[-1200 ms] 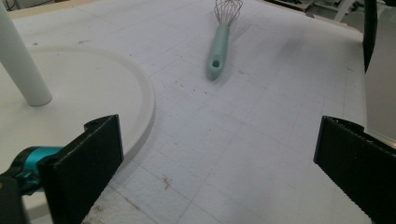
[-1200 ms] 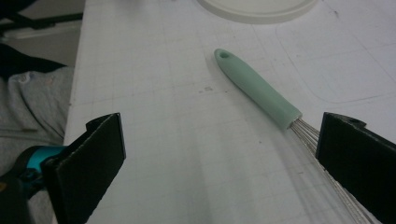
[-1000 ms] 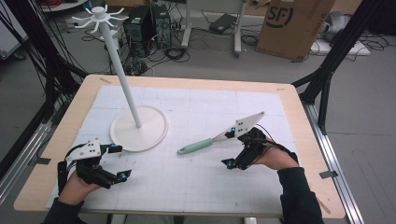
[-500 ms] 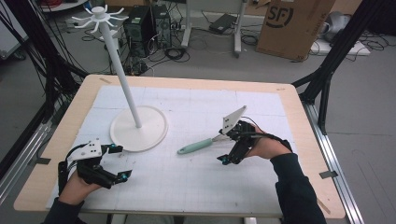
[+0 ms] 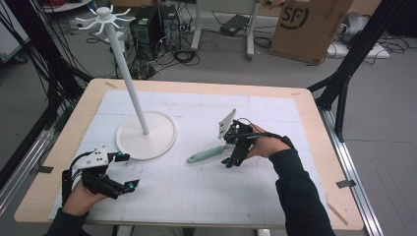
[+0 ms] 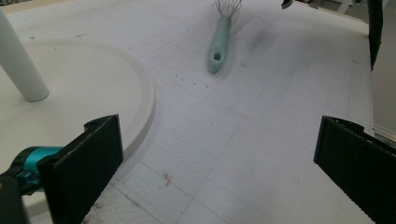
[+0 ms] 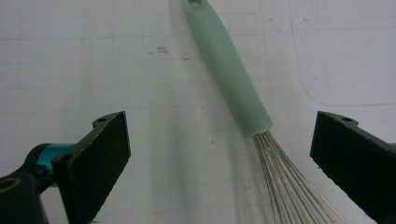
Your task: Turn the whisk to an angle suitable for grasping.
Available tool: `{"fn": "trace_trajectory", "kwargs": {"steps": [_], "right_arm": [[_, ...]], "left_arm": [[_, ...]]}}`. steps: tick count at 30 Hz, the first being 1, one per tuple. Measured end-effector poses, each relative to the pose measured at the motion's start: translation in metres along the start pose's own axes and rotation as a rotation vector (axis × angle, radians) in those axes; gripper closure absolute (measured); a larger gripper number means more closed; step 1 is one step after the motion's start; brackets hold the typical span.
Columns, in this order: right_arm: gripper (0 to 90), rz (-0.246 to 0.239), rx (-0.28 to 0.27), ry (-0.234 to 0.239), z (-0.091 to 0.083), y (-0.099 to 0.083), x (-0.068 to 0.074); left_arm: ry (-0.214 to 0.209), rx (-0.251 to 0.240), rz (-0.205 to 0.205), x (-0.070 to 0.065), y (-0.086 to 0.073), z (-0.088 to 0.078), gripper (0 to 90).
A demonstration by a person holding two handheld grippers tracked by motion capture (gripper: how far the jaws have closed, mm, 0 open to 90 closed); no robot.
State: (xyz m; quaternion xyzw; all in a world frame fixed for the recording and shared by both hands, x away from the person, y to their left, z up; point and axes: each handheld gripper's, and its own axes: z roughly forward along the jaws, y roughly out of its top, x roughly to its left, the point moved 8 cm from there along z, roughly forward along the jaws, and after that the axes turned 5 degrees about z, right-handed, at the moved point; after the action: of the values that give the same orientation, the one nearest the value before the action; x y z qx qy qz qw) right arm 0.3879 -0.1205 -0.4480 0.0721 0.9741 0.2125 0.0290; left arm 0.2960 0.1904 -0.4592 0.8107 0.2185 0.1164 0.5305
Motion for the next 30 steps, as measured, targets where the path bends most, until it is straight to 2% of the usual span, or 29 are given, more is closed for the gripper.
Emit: {"fn": "trace_trajectory", "kwargs": {"steps": [4,8,13,17,22,25,30], "right_arm": [[6.4,-0.006,0.023,-0.016,0.008,0.002,-0.007],[14.0,-0.023,0.049,-0.013,0.015,0.004,-0.010],[15.8,-0.034,0.074,-0.032,0.023,0.001,-0.015],[24.5,-0.039,0.091,-0.053,0.028,0.000,-0.019],[34.2,-0.077,0.122,-0.087,0.033,-0.002,-0.021],[43.9,-0.084,0.127,-0.085,0.035,-0.001,-0.022],[50.2,-0.075,0.156,-0.089,0.038,-0.005,-0.022]], "left_arm": [[-0.003,-0.003,-0.002,-0.001,0.000,0.000,2.0],[-0.004,-0.002,-0.002,-0.001,0.000,0.000,2.0],[-0.005,-0.003,-0.001,-0.001,0.000,0.000,2.0],[-0.009,-0.001,-0.001,-0.001,0.000,0.001,2.0],[-0.018,-0.006,0.007,-0.003,0.001,0.000,2.0],[-0.016,-0.006,0.000,-0.003,0.001,0.001,2.0],[-0.016,-0.006,0.003,-0.003,0.001,0.000,2.0]]}}
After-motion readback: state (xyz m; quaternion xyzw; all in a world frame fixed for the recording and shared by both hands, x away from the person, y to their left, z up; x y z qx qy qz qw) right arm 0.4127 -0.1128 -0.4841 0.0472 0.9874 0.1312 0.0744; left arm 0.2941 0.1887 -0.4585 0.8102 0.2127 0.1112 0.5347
